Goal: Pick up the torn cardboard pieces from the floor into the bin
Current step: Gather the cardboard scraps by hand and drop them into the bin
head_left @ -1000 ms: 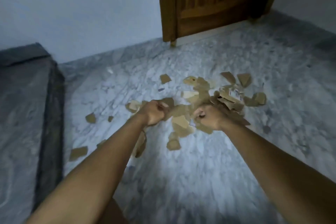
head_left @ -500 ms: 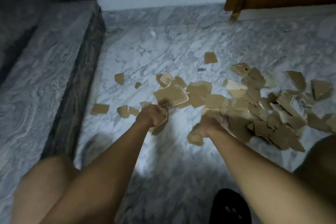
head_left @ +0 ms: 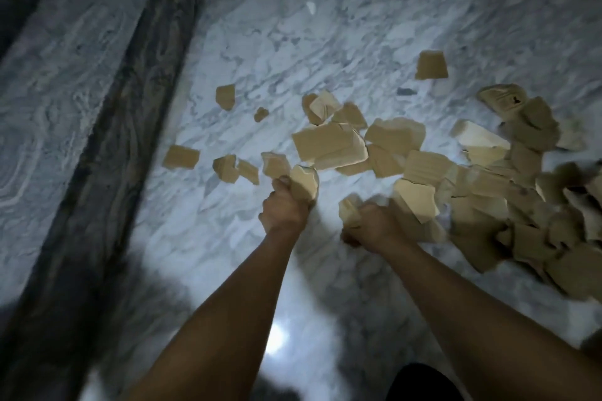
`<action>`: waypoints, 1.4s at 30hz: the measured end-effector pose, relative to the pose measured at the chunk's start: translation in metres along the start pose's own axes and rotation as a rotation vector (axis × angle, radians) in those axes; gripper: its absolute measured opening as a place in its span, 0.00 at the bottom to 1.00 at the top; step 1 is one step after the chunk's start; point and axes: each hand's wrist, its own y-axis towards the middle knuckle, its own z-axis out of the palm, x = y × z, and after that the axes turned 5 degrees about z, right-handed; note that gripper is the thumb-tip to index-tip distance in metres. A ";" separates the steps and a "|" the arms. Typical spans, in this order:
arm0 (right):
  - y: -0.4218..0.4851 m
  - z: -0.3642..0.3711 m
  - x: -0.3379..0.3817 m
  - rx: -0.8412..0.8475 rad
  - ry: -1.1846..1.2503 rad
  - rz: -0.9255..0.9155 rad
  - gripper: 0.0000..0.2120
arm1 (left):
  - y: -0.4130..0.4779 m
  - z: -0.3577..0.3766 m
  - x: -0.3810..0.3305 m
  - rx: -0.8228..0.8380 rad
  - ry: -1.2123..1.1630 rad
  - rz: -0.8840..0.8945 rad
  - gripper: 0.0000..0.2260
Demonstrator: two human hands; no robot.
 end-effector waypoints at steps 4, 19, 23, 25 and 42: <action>0.015 -0.022 0.026 -0.138 0.304 0.031 0.13 | 0.007 -0.010 0.015 0.079 0.159 0.073 0.27; 0.116 -0.032 0.154 -0.093 -0.408 -0.248 0.33 | 0.129 -0.143 0.115 0.336 0.312 0.387 0.33; 0.120 -0.021 0.160 -0.164 -0.452 -0.240 0.32 | 0.135 -0.110 0.123 0.251 0.375 0.467 0.34; 0.121 -0.022 0.160 -0.176 -0.334 -0.261 0.30 | 0.134 -0.101 0.128 0.174 0.316 0.536 0.33; 0.123 -0.018 0.237 0.050 -0.264 -0.162 0.38 | 0.167 -0.164 0.169 -0.151 -0.160 0.184 0.16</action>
